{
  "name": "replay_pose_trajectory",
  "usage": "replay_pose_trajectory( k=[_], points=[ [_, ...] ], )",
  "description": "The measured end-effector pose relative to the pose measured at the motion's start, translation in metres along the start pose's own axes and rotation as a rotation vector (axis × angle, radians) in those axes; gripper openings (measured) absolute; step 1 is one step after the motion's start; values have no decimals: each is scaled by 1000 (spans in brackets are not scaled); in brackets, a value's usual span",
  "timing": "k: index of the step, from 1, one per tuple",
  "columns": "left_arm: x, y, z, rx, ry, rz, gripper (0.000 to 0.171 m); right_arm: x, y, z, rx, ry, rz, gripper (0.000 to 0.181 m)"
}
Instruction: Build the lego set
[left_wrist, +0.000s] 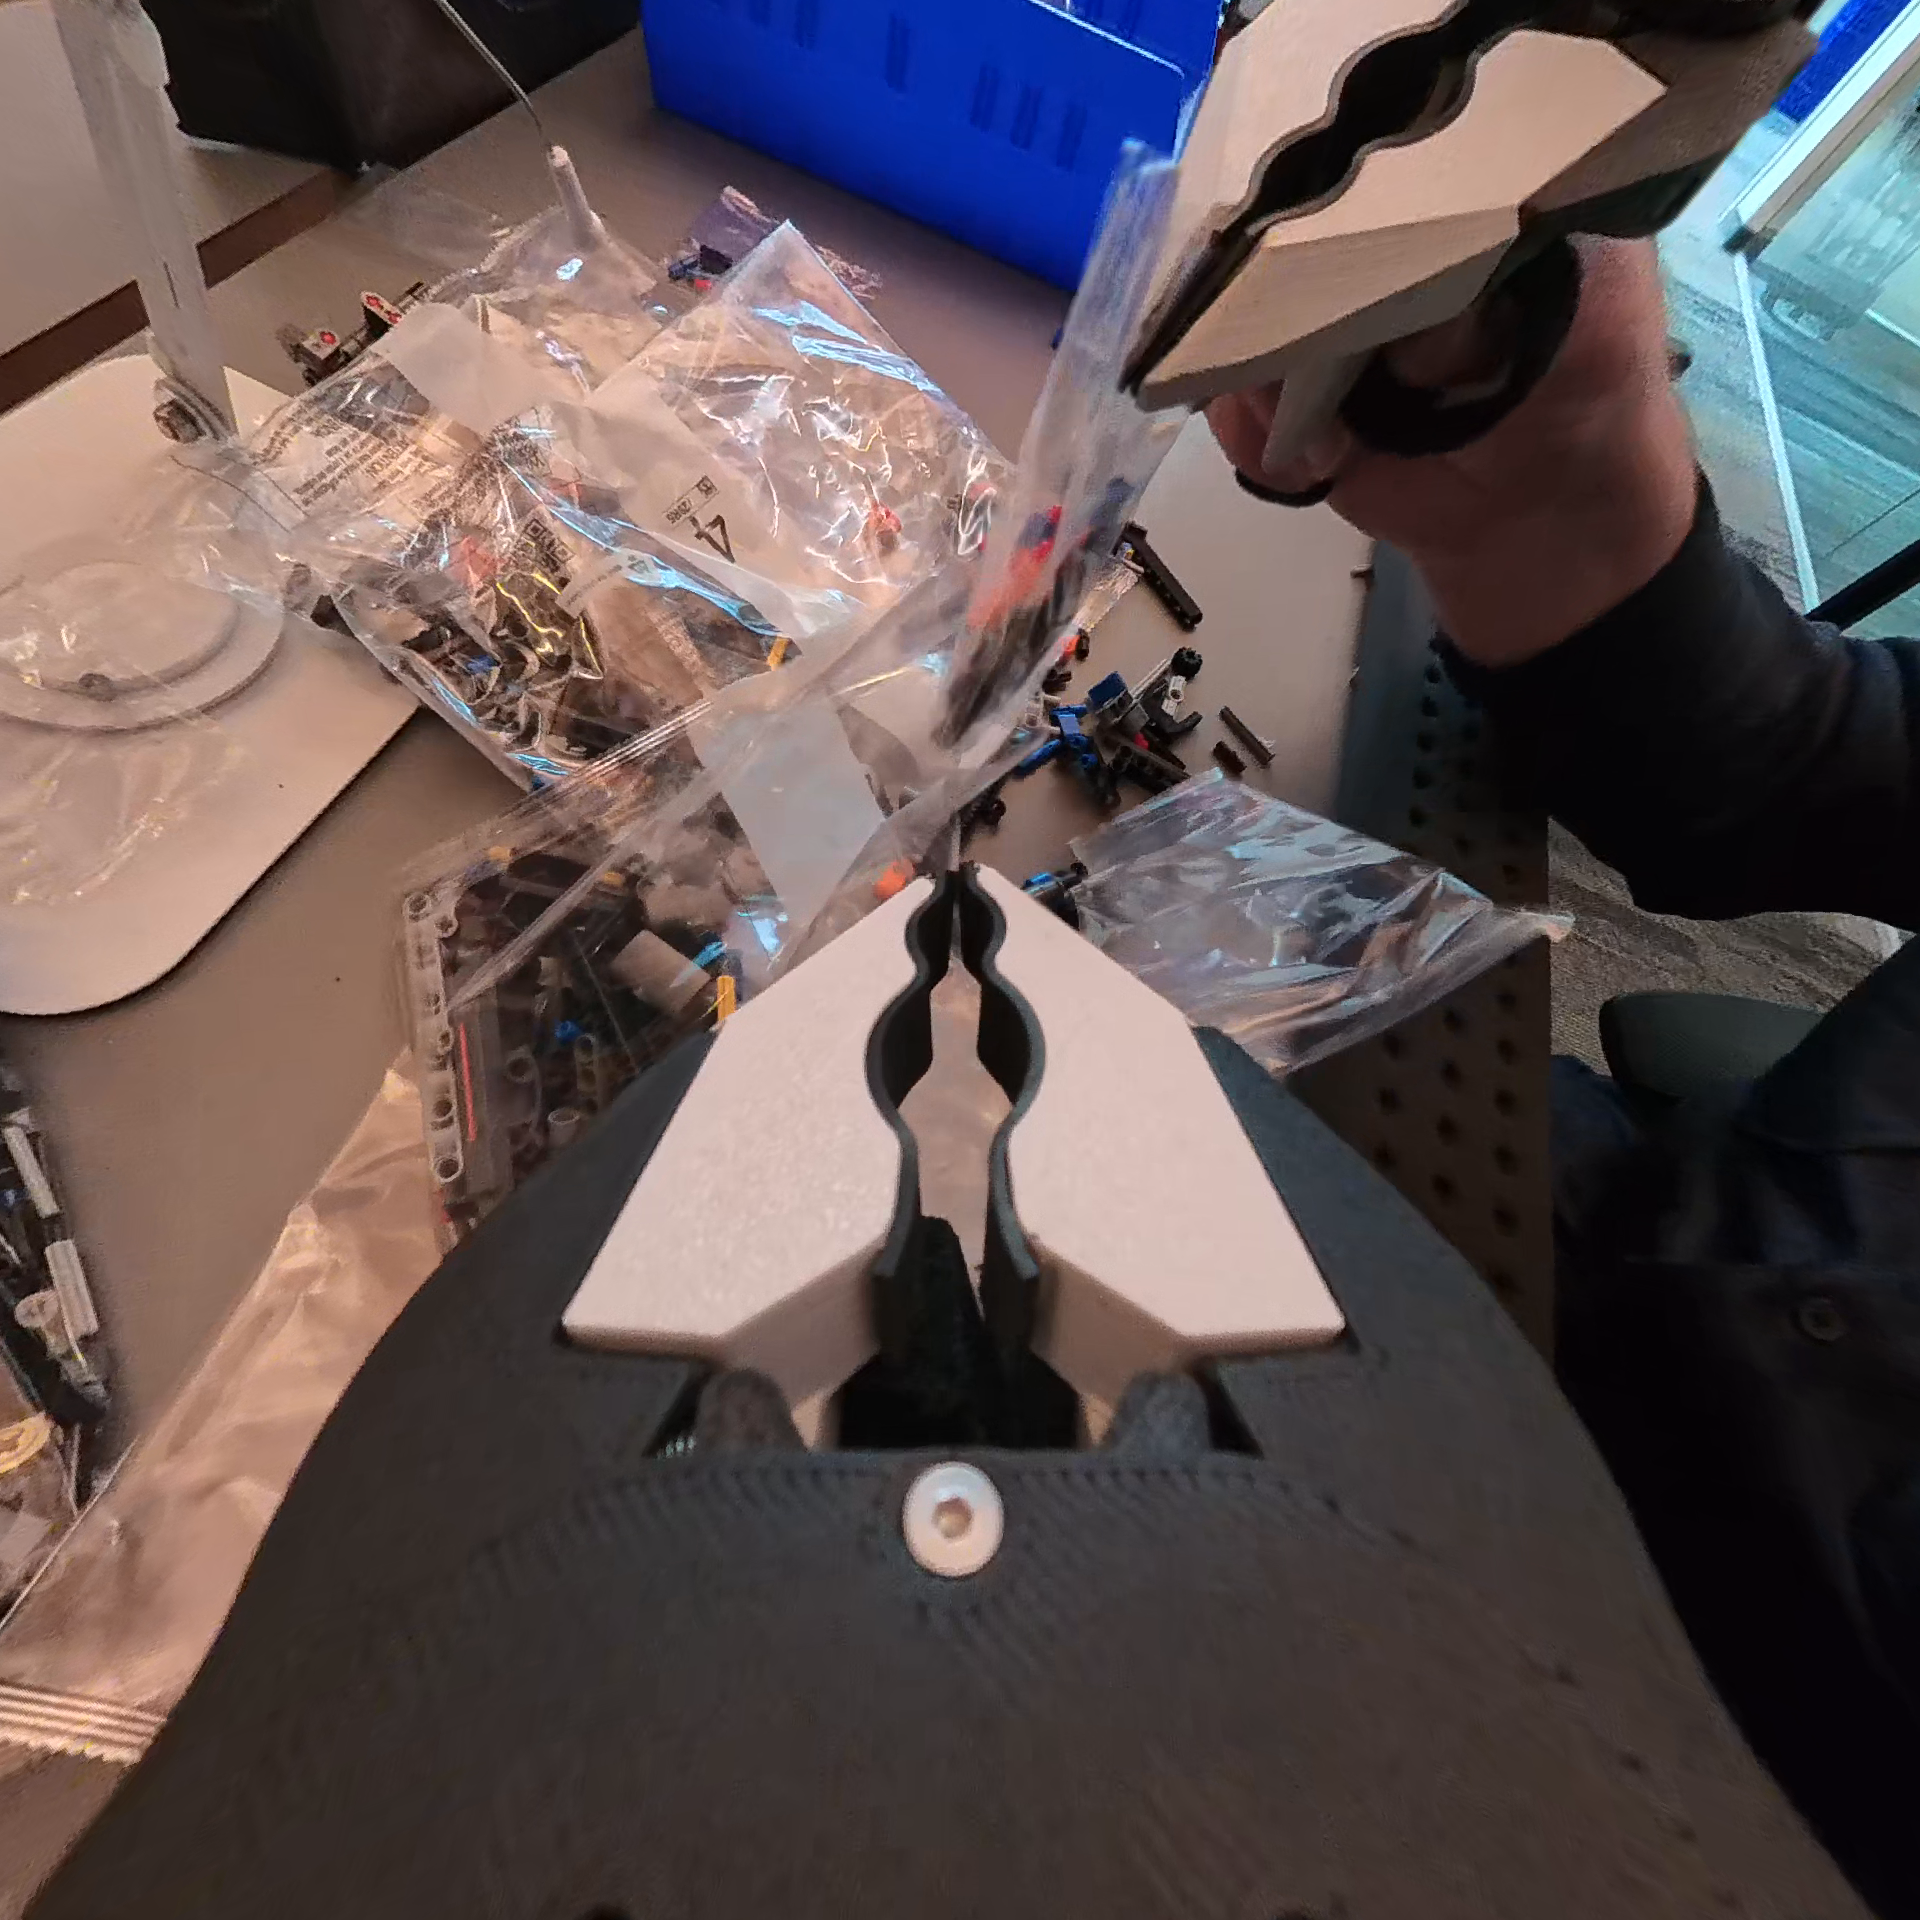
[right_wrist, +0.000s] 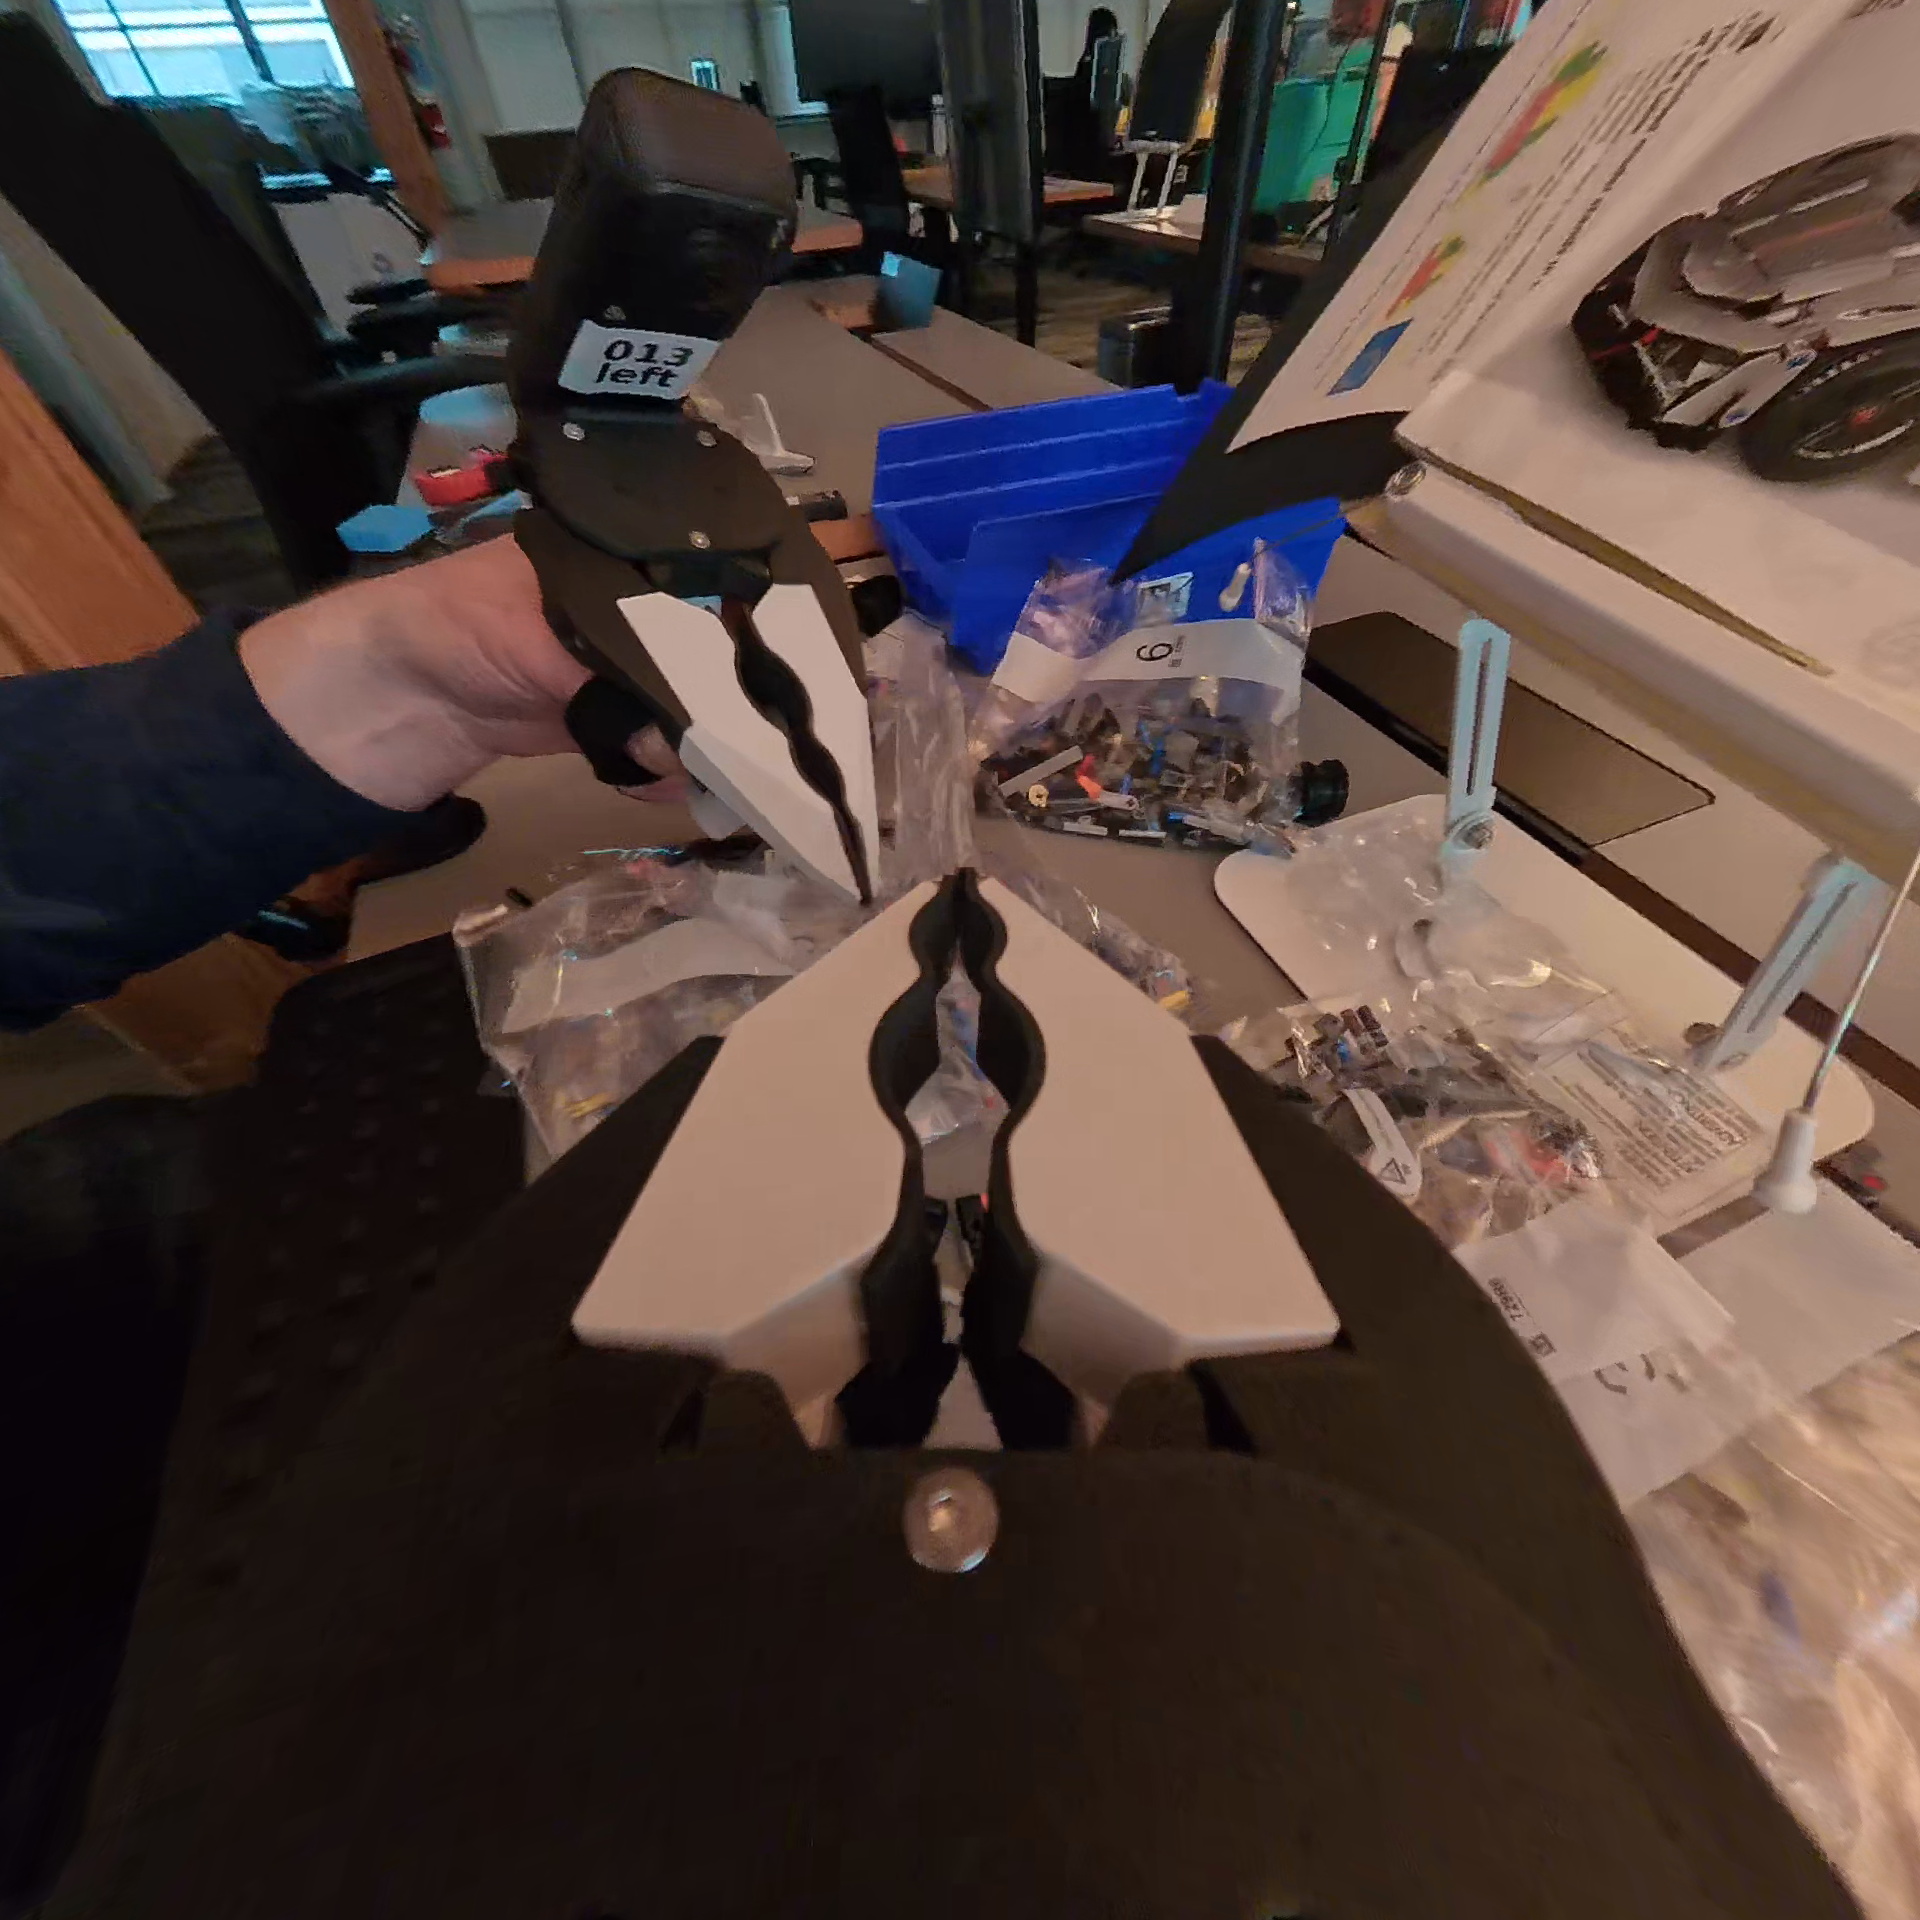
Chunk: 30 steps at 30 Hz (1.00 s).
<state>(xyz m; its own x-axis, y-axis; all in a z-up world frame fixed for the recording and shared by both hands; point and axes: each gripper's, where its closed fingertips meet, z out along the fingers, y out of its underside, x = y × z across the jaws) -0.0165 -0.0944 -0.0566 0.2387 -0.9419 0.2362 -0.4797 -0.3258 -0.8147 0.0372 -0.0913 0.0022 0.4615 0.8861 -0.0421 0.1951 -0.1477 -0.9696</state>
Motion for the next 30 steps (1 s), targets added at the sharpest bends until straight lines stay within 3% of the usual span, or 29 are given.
replay_pose_trajectory(
  k=[5,10,20,23,30],
  points=[
    [-2,-2,-1,-1,1,-6,0,5,-5,13,0,101,-88,0],
    [-6,-7,-6,21,5,-16,0,-4,-2,34,19,107,-220,0],
    [-9,-8,-16,39,17,-32,0,9,41,48,-208,107,-164,0],
    [-7,-6,-17,30,21,-23,0,-6,43,52,-248,-7,-166,0],
    [-7,2,-14,-28,12,12,0,4,64,79,-468,63,-231,0]
  ],
)
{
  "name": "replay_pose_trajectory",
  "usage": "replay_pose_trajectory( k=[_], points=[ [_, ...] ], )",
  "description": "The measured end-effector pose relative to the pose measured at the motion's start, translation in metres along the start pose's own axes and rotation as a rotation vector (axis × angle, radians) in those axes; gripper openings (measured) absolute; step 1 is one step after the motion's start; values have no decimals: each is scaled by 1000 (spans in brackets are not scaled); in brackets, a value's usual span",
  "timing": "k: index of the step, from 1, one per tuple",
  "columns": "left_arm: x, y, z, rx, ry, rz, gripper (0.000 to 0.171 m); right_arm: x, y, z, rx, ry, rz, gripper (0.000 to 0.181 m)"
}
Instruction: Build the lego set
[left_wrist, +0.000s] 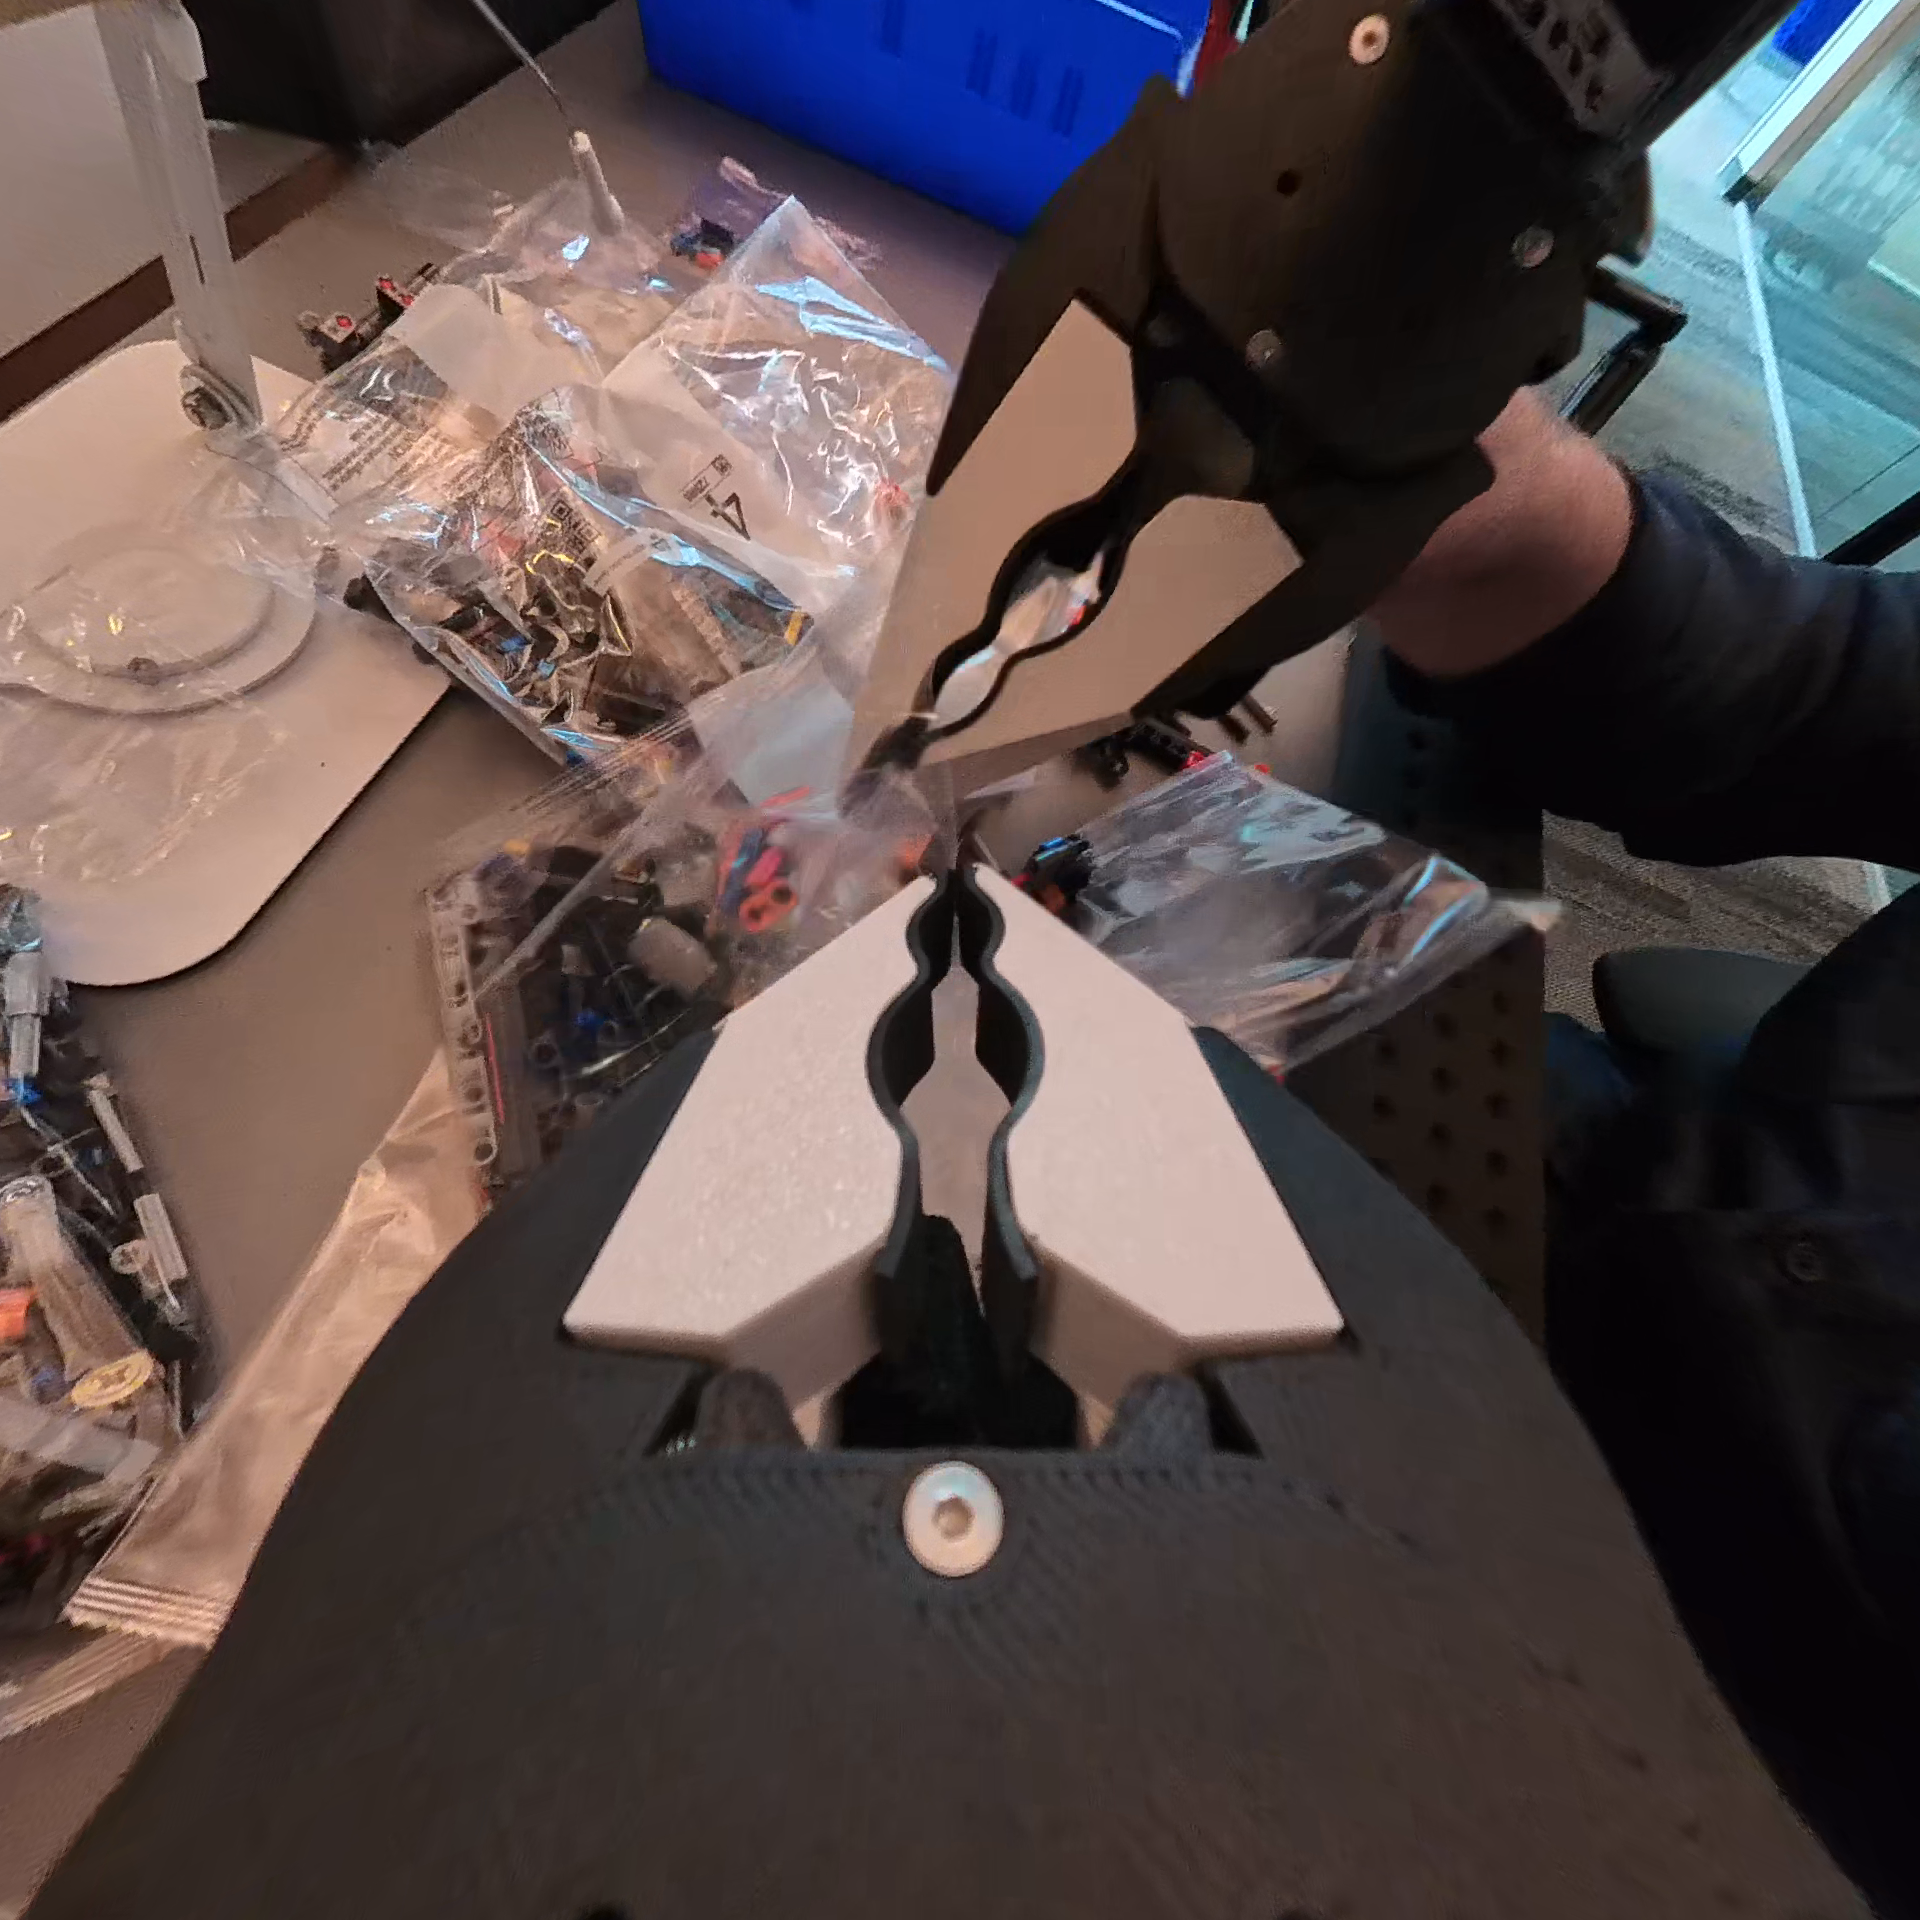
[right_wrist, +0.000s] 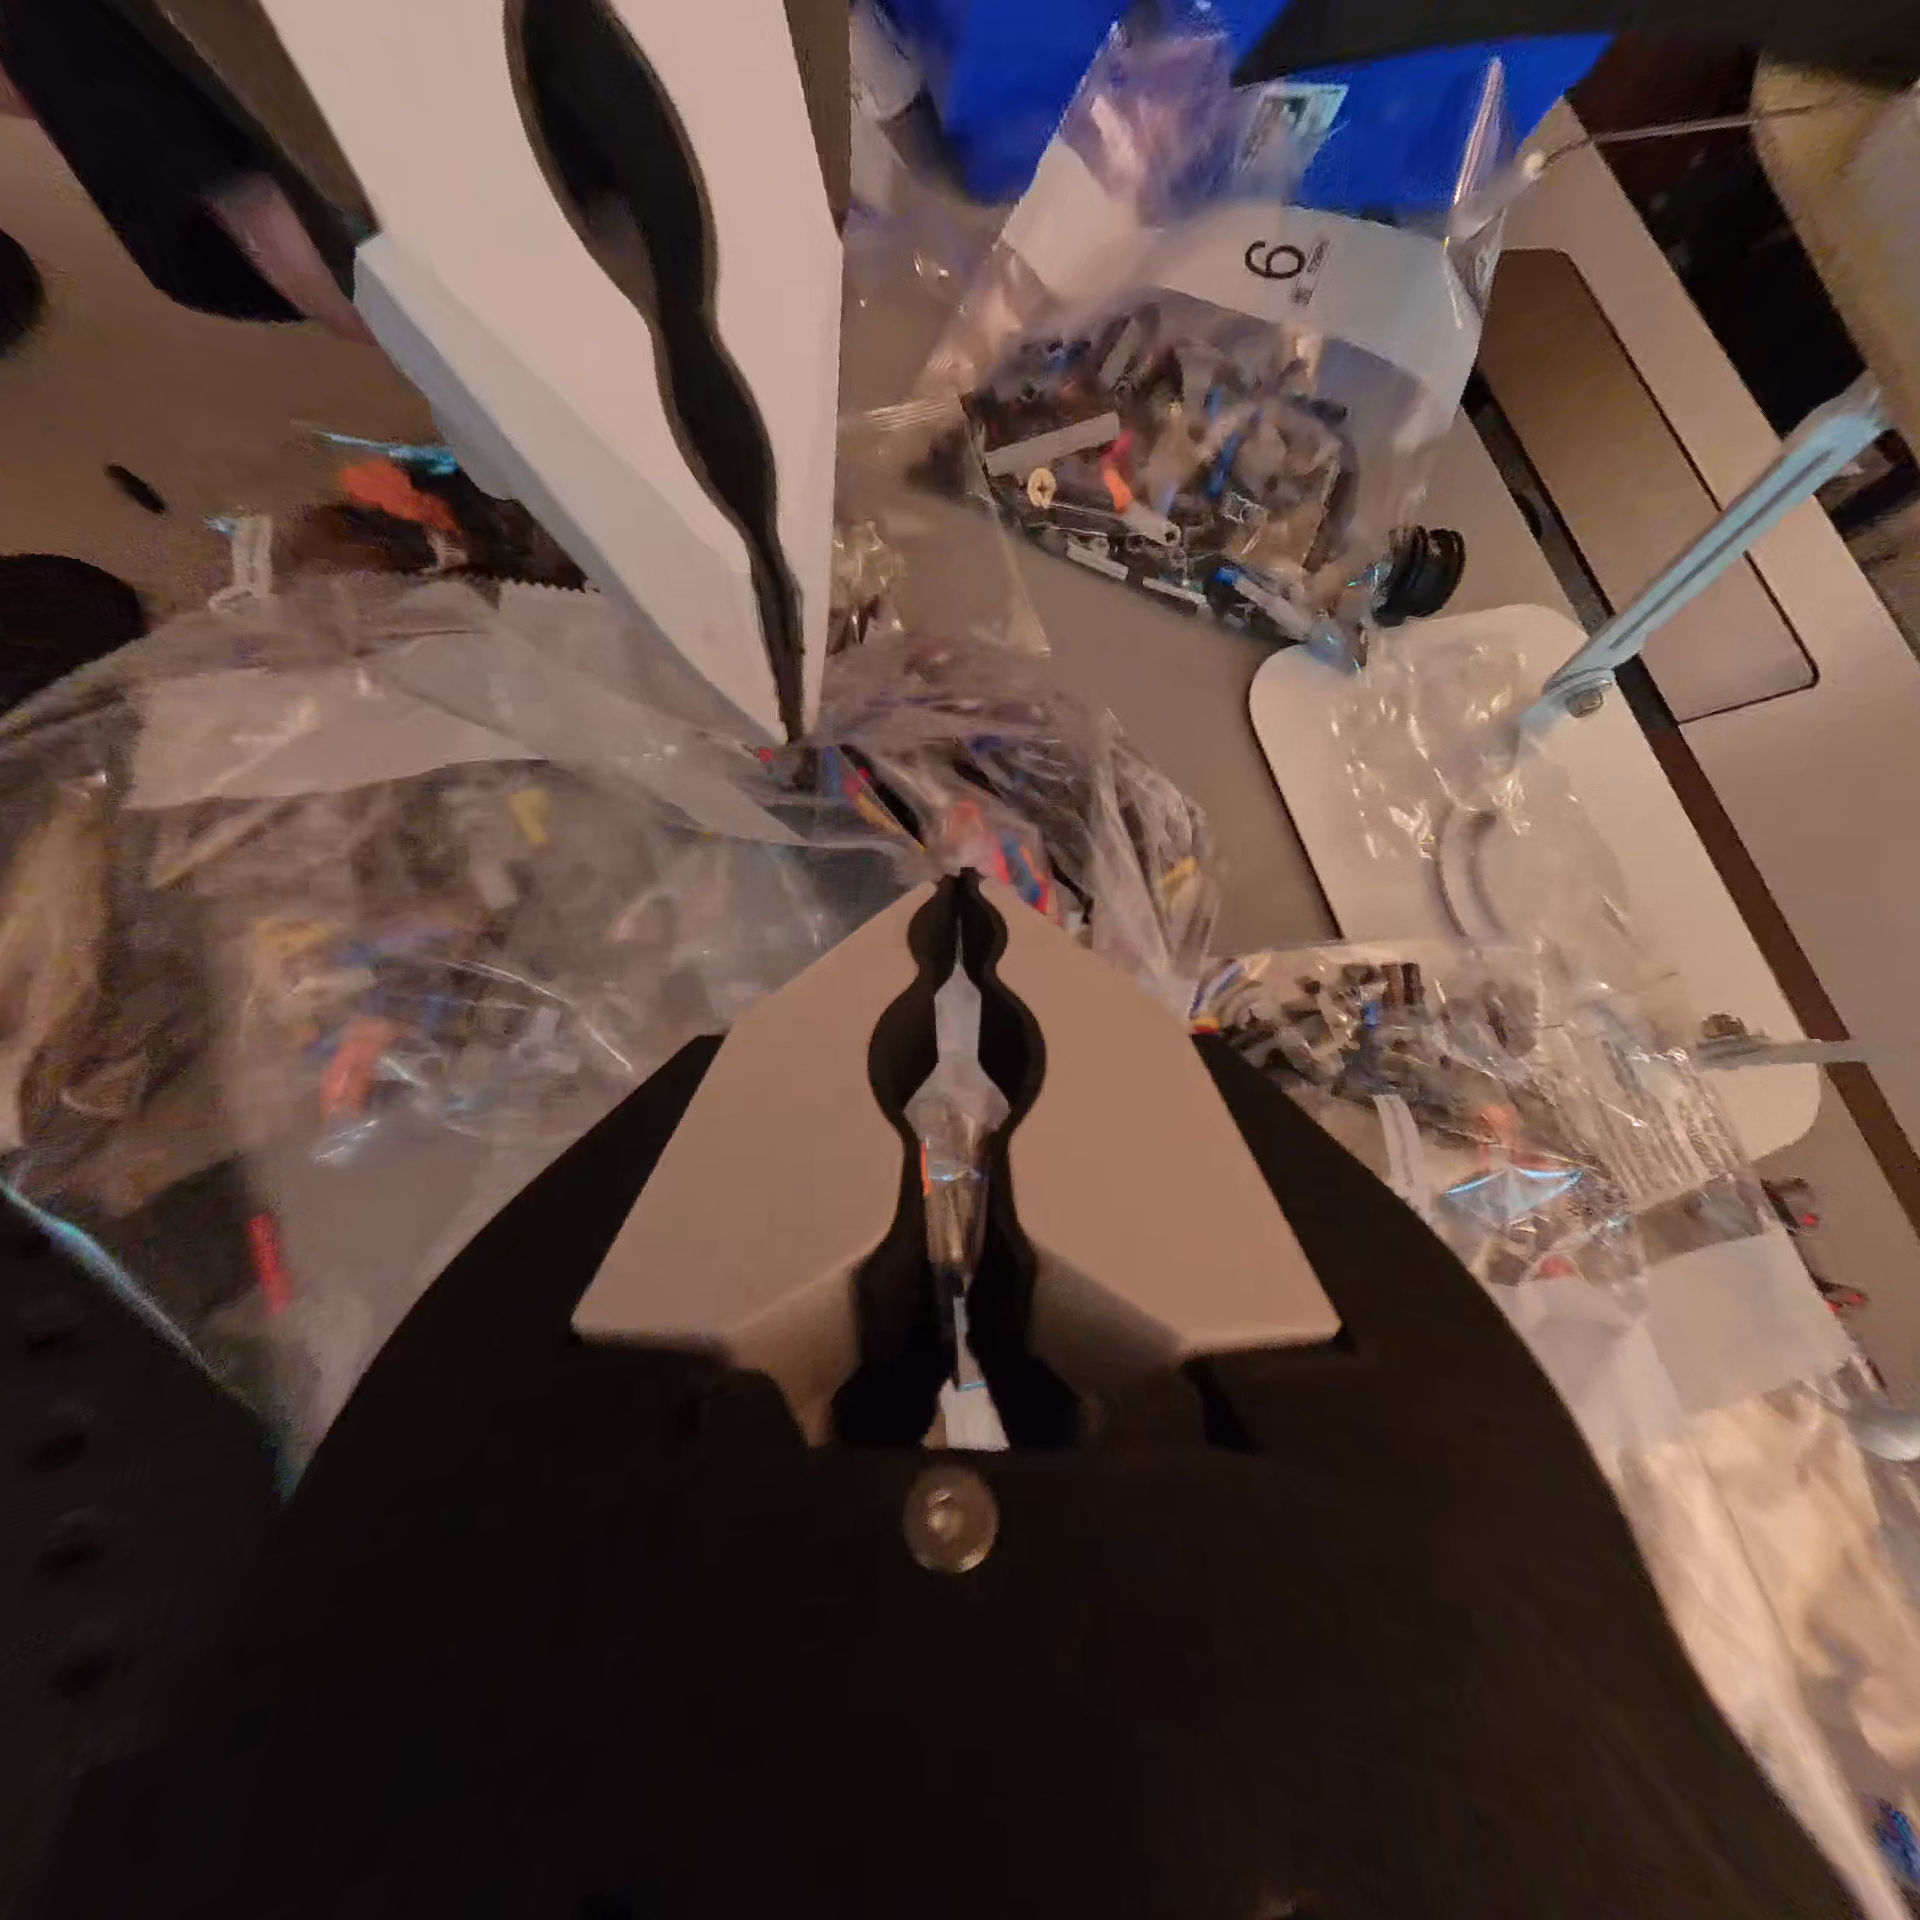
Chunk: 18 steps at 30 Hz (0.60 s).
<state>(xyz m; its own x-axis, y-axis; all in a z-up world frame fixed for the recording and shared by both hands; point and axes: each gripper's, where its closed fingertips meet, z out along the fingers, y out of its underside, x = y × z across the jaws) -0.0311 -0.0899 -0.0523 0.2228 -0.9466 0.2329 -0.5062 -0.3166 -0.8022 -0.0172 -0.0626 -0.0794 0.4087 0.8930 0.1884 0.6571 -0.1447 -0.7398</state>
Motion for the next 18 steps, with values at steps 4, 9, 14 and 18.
replay_pose_trajectory(
  k=[4,9,14,18],
  points=[
    [-4,-7,-9,50,9,-28,0,6,-22,-28,149,16,-38,20],
    [-6,-17,-22,93,24,-28,0,21,-23,-59,275,-8,-20,64],
    [8,-23,-28,107,125,-24,0,19,-4,-26,201,-113,10,84],
    [9,-24,-29,107,133,-20,0,1,-11,-8,197,-212,-3,2]
  ],
)
